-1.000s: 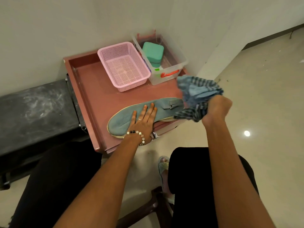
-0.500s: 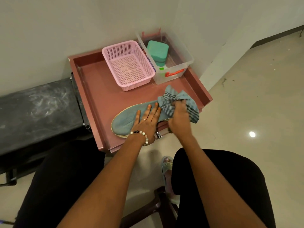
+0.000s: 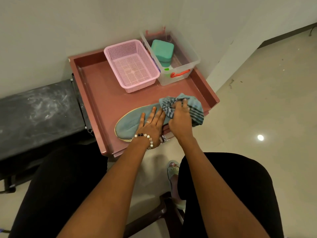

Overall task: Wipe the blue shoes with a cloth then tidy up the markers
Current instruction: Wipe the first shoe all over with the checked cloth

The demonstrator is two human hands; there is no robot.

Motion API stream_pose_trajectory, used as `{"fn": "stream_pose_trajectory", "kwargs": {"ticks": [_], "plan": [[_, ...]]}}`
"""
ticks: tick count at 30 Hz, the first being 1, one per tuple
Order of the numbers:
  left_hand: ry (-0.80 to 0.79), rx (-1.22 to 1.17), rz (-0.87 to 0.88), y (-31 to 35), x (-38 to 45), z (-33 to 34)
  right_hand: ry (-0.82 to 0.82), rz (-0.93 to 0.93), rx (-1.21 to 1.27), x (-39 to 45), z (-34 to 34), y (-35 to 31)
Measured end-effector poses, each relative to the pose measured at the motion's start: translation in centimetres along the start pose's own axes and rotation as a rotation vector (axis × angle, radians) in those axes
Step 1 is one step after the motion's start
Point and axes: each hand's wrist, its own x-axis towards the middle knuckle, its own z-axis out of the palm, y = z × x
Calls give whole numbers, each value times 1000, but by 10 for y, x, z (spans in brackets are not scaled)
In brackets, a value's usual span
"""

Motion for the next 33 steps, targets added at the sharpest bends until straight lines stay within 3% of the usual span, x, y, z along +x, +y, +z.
{"fn": "stream_pose_trajectory", "kwargs": {"ticks": [4, 7, 10, 12, 13, 15, 18, 20, 24, 28, 31, 33], "plan": [[-34, 11, 4, 1, -1, -2, -68, -177, 99, -6, -21, 9], [3, -13, 17, -1, 1, 2, -30, 100, 406, 16, -58, 10], [42, -73, 8, -1, 1, 4, 391, 424, 689, 26, -99, 5], [44, -73, 8, -1, 0, 5, 698, 350, 644, 25, -117, 2], [46, -69, 7, -1, 1, 6, 764, 266, 593, 25, -119, 1], [51, -65, 2, -2, 2, 6, 621, 193, 434, 32, -104, 2], [52, -65, 4, 0, 1, 6, 101, 111, 47, 34, -55, 5], [54, -58, -8, 0, 3, 7, -66, 78, -206, 26, -23, -2], [-18, -27, -7, 1, 3, 4, -165, -68, -398, 4, 1, -23], [-10, -39, 10, 0, 0, -2, -214, -337, -392, 14, -26, 24], [-9, -67, 0, 1, -1, -2, -132, -342, -372, 21, -32, 41], [-9, -55, -2, 1, -1, -2, -48, -250, -347, 19, -20, 27]]}}
